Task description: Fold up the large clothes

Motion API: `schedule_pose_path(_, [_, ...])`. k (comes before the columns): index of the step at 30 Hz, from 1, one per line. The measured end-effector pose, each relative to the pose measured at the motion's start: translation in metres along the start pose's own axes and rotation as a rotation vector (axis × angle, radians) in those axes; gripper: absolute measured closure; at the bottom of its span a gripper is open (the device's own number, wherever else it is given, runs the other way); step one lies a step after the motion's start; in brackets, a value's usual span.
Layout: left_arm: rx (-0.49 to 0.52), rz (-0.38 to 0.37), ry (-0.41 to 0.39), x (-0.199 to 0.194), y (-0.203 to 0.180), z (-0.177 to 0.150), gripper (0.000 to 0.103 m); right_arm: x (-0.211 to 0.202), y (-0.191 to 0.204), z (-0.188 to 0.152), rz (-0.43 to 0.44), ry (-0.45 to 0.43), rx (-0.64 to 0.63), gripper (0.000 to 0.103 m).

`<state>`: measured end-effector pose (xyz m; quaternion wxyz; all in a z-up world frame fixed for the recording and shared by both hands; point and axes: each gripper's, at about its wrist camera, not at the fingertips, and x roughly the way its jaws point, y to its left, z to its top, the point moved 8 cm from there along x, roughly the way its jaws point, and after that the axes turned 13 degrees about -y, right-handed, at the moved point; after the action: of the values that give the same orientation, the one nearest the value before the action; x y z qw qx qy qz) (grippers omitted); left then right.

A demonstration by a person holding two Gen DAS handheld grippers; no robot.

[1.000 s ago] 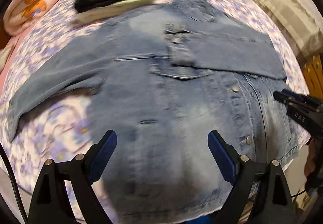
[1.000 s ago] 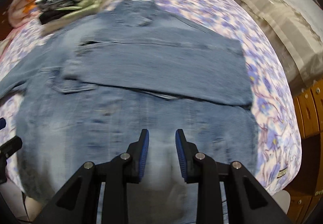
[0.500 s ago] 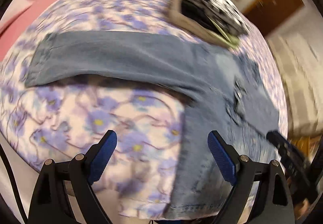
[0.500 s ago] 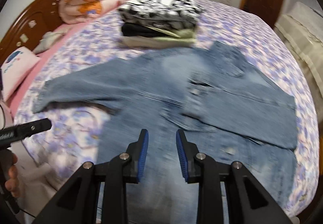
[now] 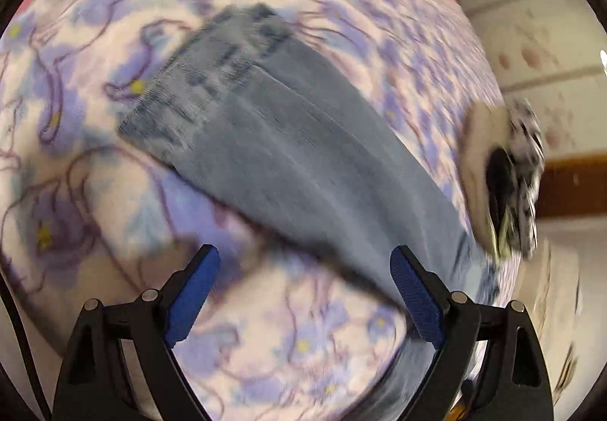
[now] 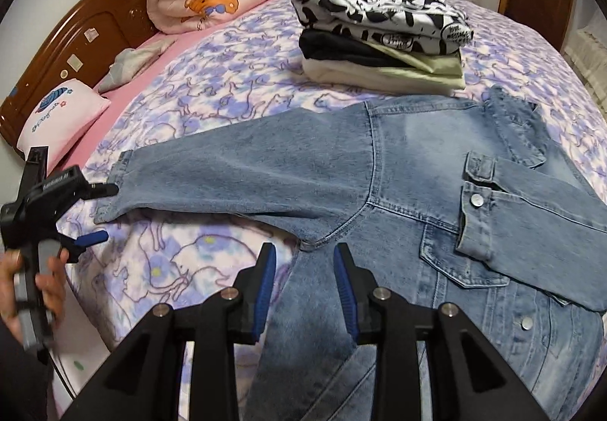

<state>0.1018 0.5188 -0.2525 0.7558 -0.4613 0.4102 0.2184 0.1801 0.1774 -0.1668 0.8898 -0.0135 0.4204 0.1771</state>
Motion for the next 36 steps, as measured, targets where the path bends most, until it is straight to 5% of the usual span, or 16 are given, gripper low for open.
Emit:
schedule_pose_path(7, [-0.108, 0.090, 0.019, 0.047, 0.025, 0.014, 0.017, 0.017, -0.028, -0.013, -0.017, 0.044, 0.054, 0.072])
schedule_pose_path(10, [-0.059, 0.126, -0.028, 0.046, 0.026, 0.020, 0.062, 0.020, -0.045, -0.022, -0.034, 0.060, 0.079, 0.072])
schedule_pose_path(11, [-0.018, 0.125, -0.044, 0.046, 0.020, 0.023, 0.085, 0.020, -0.051, -0.026, -0.038, 0.066, 0.089, 0.072])
schedule_pose_path(12, [0.016, 0.113, -0.052, 0.045, 0.014, 0.024, 0.091, 0.020, -0.058, -0.031, -0.041, 0.072, 0.101, 0.072])
schedule_pose_path(17, [0.203, 0.162, -0.192, 0.021, -0.034, 0.025, 0.096, 0.010, -0.090, -0.057, -0.051, 0.097, 0.150, 0.072])
schedule_pose_path(21, [0.325, 0.035, -0.262, -0.011, -0.115, 0.003, 0.097, -0.010, -0.121, -0.072, -0.074, 0.082, 0.177, 0.072])
schedule_pose_path(25, [0.533, -0.167, -0.252, -0.037, -0.232, -0.070, 0.097, -0.036, -0.160, -0.078, -0.107, 0.039, 0.226, 0.072])
schedule_pose_path(29, [0.681, -0.319, -0.167, -0.036, -0.308, -0.164, 0.097, -0.061, -0.196, -0.084, -0.138, -0.009, 0.293, 0.072])
schedule_pose_path(34, [0.798, -0.358, -0.025, 0.017, -0.337, -0.276, 0.096, -0.081, -0.246, -0.103, -0.209, -0.028, 0.358, 0.072])
schedule_pose_path(36, [0.840, -0.328, 0.027, 0.042, -0.332, -0.306, 0.085, -0.082, -0.260, -0.113, -0.229, -0.019, 0.375, 0.071])
